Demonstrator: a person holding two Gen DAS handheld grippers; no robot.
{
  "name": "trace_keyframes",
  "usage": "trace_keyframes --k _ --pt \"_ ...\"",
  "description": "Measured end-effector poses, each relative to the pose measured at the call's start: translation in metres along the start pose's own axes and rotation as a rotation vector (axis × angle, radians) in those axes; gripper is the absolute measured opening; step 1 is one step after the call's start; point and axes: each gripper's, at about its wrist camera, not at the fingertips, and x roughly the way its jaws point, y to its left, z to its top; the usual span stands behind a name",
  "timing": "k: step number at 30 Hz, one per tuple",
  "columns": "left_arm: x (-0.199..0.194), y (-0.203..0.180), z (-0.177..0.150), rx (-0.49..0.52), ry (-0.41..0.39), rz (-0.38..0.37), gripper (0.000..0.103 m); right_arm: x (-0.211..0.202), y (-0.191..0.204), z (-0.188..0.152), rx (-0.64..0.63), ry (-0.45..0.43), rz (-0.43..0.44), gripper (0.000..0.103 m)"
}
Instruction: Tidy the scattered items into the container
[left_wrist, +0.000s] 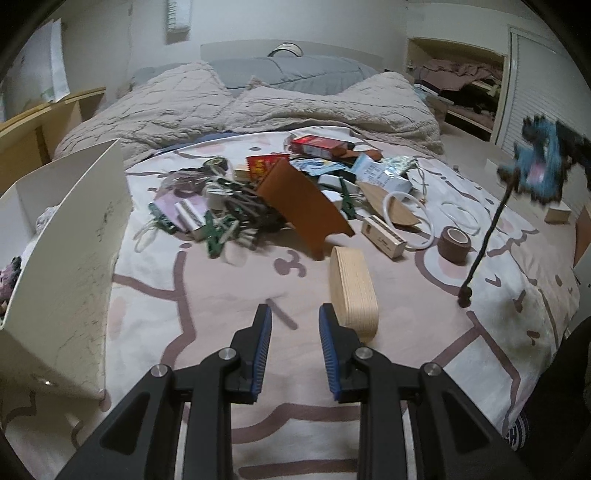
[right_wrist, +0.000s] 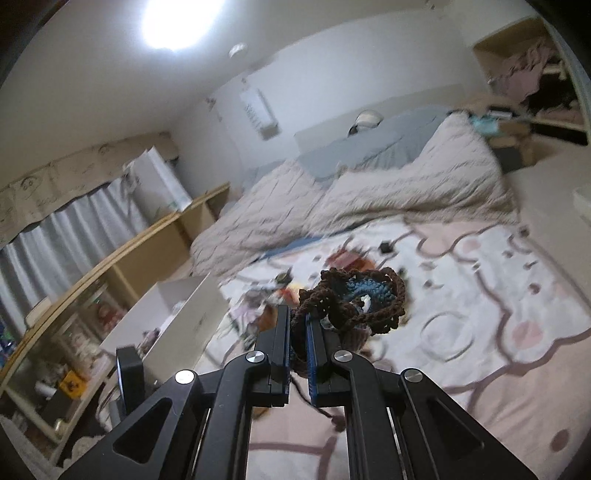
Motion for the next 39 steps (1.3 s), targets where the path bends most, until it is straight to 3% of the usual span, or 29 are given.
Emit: trace_keyframes --k 12,17,20,24,33,35,37,39 --pt "0.018 0.012 -0.004 -0.05 0.047 -0.007 0.027 0.052 -0.004 -0.052 0.017 0.261 -0.03 0.008" --pt "0.027 0.028 -0.003 -0.168 0.044 -0.042 0.027 0.07 -0.021 -0.072 0.059 0.353 -0.071 0.008" --pt "0.04 0.033 -0.006 -0.219 0.085 -0.065 0.027 0.076 -0.024 -0.079 0.071 0.378 -0.079 0.008" --pt "0.044 0.019 -0.009 -0.18 0.1 -0.091 0.027 0.077 -0.024 -0.081 0.053 0.379 -0.101 0.008" --pt "0.035 -0.023 0.0 -0.073 0.023 -0.151 0.026 0.087 -0.03 -0.088 0.057 0.416 -0.126 0.008" --pt "0.035 -0.026 -0.001 -0.073 0.026 -0.168 0.033 0.087 -0.03 -0.088 0.055 0.419 -0.127 0.008" --pt "0.036 -0.028 -0.002 -0.085 0.034 -0.191 0.053 0.088 -0.03 -0.089 0.055 0.422 -0.128 0.008" --pt "0.036 -0.03 -0.003 -0.097 0.036 -0.214 0.053 0.089 -0.03 -0.09 0.055 0.428 -0.13 0.008"
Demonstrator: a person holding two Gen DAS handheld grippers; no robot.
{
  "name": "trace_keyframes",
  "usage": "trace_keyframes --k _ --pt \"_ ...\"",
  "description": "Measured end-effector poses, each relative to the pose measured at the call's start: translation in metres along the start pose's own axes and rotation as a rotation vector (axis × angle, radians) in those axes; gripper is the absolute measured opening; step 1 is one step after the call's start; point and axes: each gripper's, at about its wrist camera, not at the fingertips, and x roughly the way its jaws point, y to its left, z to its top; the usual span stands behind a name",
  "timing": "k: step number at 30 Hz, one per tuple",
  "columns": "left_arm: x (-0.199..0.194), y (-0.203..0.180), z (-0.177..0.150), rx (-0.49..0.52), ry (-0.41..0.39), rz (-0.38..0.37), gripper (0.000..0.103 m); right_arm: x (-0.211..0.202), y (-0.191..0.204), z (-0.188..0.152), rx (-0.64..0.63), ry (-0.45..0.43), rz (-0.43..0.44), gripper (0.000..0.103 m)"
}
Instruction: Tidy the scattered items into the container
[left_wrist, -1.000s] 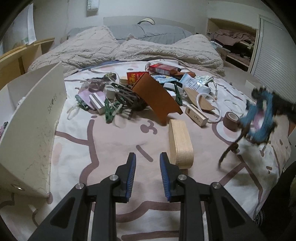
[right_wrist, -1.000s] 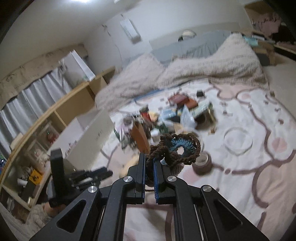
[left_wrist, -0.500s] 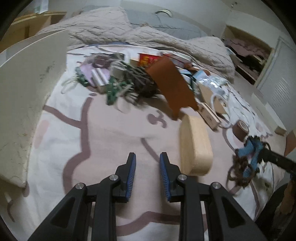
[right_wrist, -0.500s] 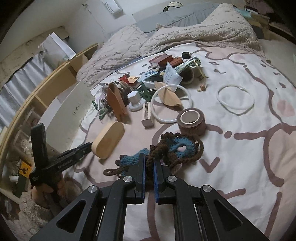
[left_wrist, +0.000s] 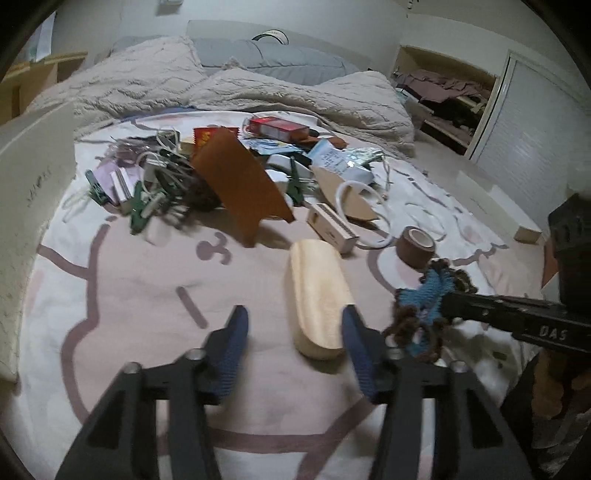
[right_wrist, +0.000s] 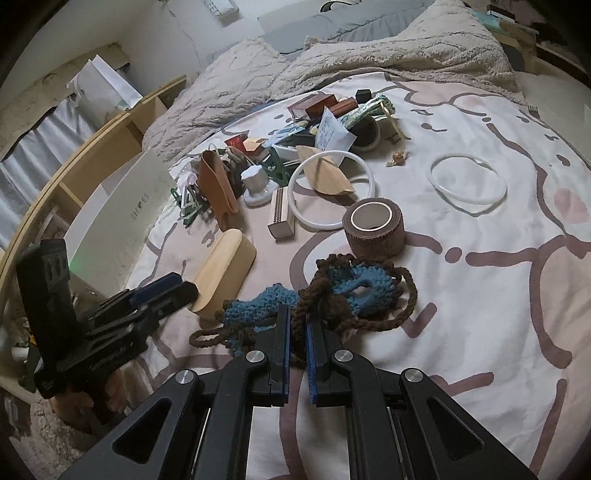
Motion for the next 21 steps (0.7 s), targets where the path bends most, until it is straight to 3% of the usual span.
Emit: trace_keyframes --k 8,12,16,21 --pt "0.006 -0.012 0.002 -0.002 0.006 -0.024 0.053 0.004 0.001 -0.002 -0.001 0.01 -0.01 0.008" --pt "0.014 -0.019 0.0 0.02 0.018 0.003 0.06 0.005 0.002 -0.002 -0.008 0.01 -0.012 0.008" --pt "0.022 -0.02 -0.002 0.043 0.04 0.044 0.06 0.006 0.001 -0.002 -0.008 0.011 -0.014 0.008" --pt "0.021 -0.015 -0.003 0.039 0.039 0.038 0.044 0.007 0.002 -0.003 -0.009 0.013 -0.011 0.008"
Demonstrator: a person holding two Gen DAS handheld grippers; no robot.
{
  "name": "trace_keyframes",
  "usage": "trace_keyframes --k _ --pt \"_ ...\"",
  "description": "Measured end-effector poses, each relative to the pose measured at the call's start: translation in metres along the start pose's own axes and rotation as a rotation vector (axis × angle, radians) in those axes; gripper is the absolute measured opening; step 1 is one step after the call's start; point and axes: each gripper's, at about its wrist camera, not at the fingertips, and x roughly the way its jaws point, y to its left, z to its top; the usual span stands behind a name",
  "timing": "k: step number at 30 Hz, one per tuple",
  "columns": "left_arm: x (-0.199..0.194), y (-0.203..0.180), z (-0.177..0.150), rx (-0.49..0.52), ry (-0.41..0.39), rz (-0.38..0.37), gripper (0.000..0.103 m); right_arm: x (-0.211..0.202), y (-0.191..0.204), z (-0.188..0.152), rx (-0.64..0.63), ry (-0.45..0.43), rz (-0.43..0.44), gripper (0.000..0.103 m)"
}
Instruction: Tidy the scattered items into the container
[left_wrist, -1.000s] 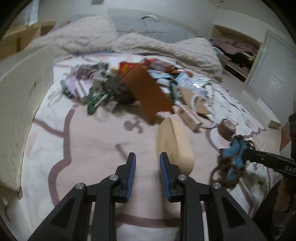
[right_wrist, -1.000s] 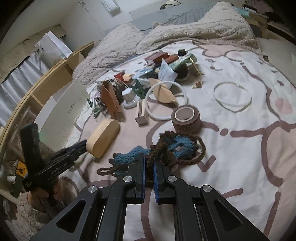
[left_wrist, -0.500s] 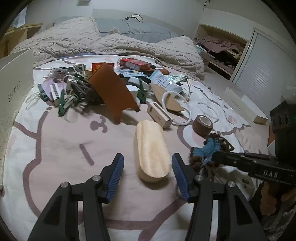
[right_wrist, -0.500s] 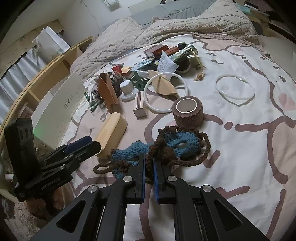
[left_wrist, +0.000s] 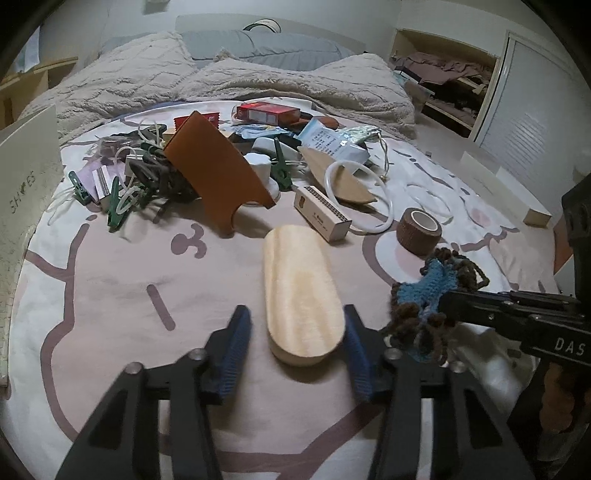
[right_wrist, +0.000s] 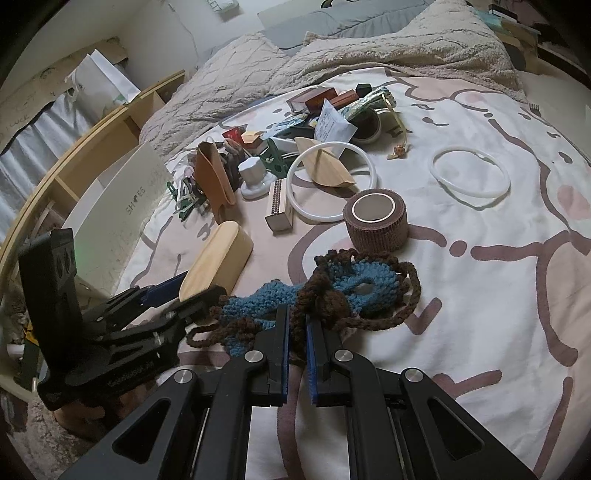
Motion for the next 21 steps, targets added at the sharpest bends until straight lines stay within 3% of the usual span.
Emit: trace_keyframes --k 1,8,13,16,18,21 --pt "-0.001 0.001 0.0 -0.006 -0.001 -0.011 0.04 0.0 0.001 0.0 -0.004 0.001 -0.001 0.008" --pt "-0.011 0.009 -0.003 -0.007 -0.004 0.007 0.039 0.001 -0.002 -0.001 -0.011 0.006 0.016 0.008" --pt "-0.022 0.021 -0.004 -0.012 -0.002 0.082 0.039 -0.001 -0.004 0.0 -0.005 0.003 0.058 0.009" --pt "-0.028 0.029 -0.004 -0.02 -0.009 0.12 0.039 -0.002 -0.001 -0.001 0.001 -0.003 0.089 0.028" --pt "-0.03 0.03 -0.003 -0.008 -0.021 0.155 0.039 -0.006 0.008 -0.002 -0.031 -0.023 0.1 0.063" --pt "-0.031 0.033 -0.003 -0.008 -0.027 0.169 0.039 -0.009 0.025 -0.004 -0.121 -0.054 0.052 0.07"
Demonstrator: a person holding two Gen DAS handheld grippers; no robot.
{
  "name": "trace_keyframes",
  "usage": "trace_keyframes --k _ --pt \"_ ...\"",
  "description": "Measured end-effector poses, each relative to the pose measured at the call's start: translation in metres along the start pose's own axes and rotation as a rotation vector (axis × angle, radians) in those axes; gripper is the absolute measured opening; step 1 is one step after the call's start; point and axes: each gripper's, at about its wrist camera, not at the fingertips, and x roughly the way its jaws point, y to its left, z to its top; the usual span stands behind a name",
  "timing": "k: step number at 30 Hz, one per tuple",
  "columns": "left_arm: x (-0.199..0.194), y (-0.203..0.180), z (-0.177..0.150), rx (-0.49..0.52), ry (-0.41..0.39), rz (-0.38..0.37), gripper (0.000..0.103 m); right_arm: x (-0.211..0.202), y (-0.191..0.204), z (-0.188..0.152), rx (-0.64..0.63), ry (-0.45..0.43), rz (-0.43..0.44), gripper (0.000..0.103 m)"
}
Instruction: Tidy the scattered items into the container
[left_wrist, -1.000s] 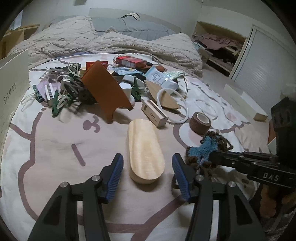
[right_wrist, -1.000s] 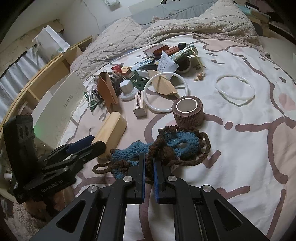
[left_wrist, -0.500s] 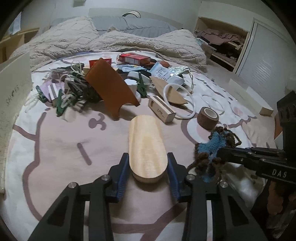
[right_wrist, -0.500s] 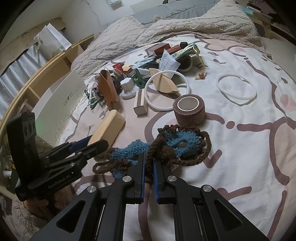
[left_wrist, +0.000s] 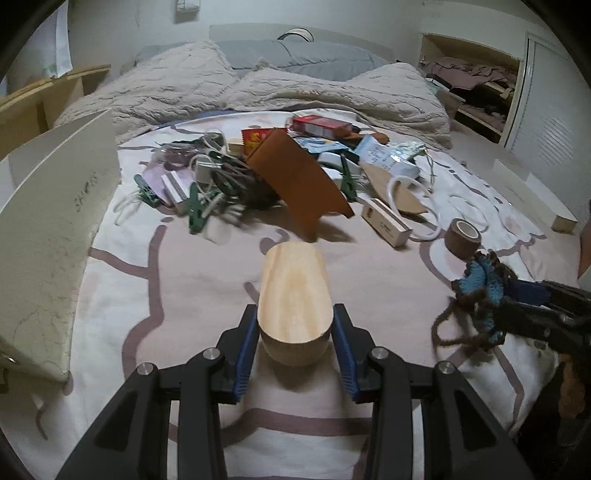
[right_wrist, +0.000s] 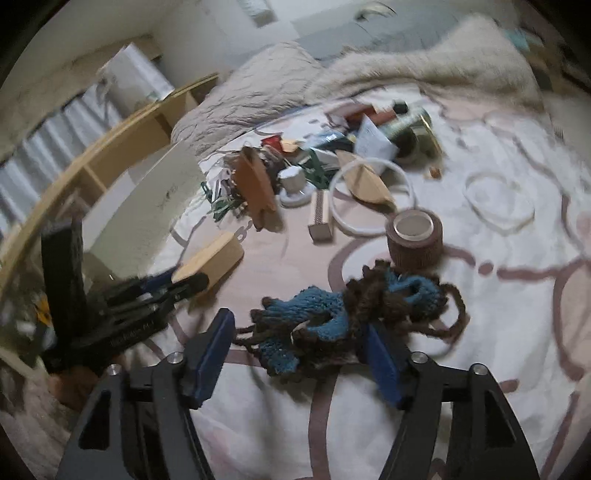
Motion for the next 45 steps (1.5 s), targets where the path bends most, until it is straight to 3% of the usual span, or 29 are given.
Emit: trace_keyframes --k 5,6,9,17,23,27,34,38,41,45 --pt "0.006 -0.003 -0.004 0.01 0.014 0.01 0.039 0.002 0.003 0.0 -0.041 0.004 -0.051 0.071" --pt "0.007 -0.004 -0.005 0.013 0.016 0.013 0.04 0.001 0.002 0.001 -0.042 0.005 -0.058 0.077" --pt "0.008 -0.006 -0.005 0.005 0.012 0.007 0.055 -0.002 -0.002 0.002 -0.046 -0.01 -0.105 0.093" --pt "0.014 -0.006 0.002 -0.047 -0.002 -0.028 0.066 0.001 -0.017 0.005 0.017 0.001 -0.134 0.093" --pt "0.021 -0.006 0.004 -0.086 0.004 -0.052 0.066 0.013 -0.008 0.003 0.022 0.02 -0.108 0.093" --pt "0.022 -0.007 0.005 -0.085 0.0 -0.049 0.066 0.022 0.0 0.004 -0.013 0.01 -0.16 0.093" --pt "0.026 -0.003 0.004 -0.073 0.007 -0.017 0.051 0.031 -0.002 0.002 -0.037 0.011 -0.211 0.093" --pt "0.03 0.0 0.003 -0.074 0.017 -0.007 0.044 0.034 0.002 -0.002 -0.082 0.003 -0.259 0.075" --pt "0.029 0.001 0.003 -0.075 0.016 -0.008 0.042 0.033 -0.004 -0.002 -0.054 -0.005 -0.238 0.059" --pt "0.029 0.004 0.002 -0.086 0.015 -0.019 0.039 0.031 -0.006 -0.002 -0.048 -0.013 -0.231 0.05"
